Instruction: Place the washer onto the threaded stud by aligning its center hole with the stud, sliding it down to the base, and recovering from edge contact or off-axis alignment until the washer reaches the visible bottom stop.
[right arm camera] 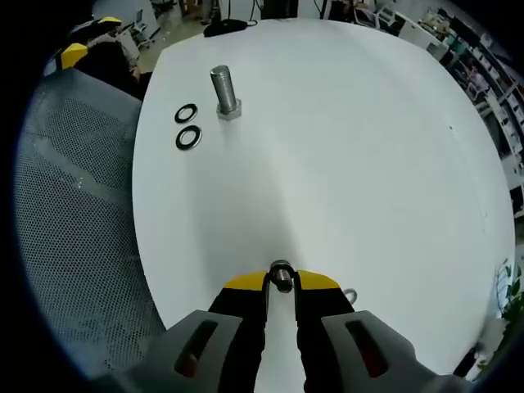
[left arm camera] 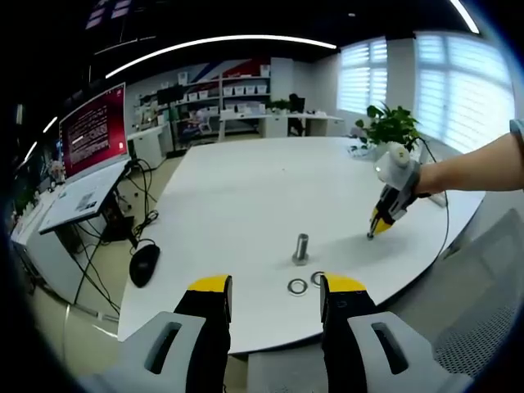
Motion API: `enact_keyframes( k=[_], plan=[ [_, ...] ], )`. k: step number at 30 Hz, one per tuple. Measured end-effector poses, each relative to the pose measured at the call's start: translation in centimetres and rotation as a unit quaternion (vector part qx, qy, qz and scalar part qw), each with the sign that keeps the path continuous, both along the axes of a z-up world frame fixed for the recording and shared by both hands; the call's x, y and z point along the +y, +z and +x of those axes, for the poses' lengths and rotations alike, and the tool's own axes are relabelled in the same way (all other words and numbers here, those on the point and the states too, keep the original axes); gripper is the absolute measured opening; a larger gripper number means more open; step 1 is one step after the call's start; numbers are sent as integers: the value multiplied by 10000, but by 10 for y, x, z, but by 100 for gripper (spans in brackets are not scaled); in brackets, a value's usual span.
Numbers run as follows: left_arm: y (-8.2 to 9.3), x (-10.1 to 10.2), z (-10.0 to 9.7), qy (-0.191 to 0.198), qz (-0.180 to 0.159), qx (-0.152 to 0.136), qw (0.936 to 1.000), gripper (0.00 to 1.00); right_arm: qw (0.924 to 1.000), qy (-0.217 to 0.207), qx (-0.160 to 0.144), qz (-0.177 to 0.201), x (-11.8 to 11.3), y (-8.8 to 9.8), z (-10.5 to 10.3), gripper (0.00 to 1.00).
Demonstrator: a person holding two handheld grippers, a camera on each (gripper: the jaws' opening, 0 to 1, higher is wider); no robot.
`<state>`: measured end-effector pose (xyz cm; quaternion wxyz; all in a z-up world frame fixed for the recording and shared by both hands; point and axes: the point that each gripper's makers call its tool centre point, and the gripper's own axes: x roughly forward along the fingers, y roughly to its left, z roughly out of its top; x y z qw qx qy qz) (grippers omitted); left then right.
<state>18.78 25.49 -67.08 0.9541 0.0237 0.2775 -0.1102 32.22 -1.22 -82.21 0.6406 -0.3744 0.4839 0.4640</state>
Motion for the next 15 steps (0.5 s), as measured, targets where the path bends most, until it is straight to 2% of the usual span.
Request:
enact_keyframes(
  k=[8, 11, 15],
  plan=[
    [0, 1, 0, 15, 7, 19, 10000, 41, 9999, 67, 46, -101, -2, -8, -3, 14],
    [0, 1, 0, 23, 9, 19, 10000, 41, 9995, 301, -60, -11, 1, -9, -2, 15],
    [-1, 1, 0, 22, 12, 27, 10000, 41, 9999, 80, 25, 100, -1, -7, -4, 21]
  ],
)
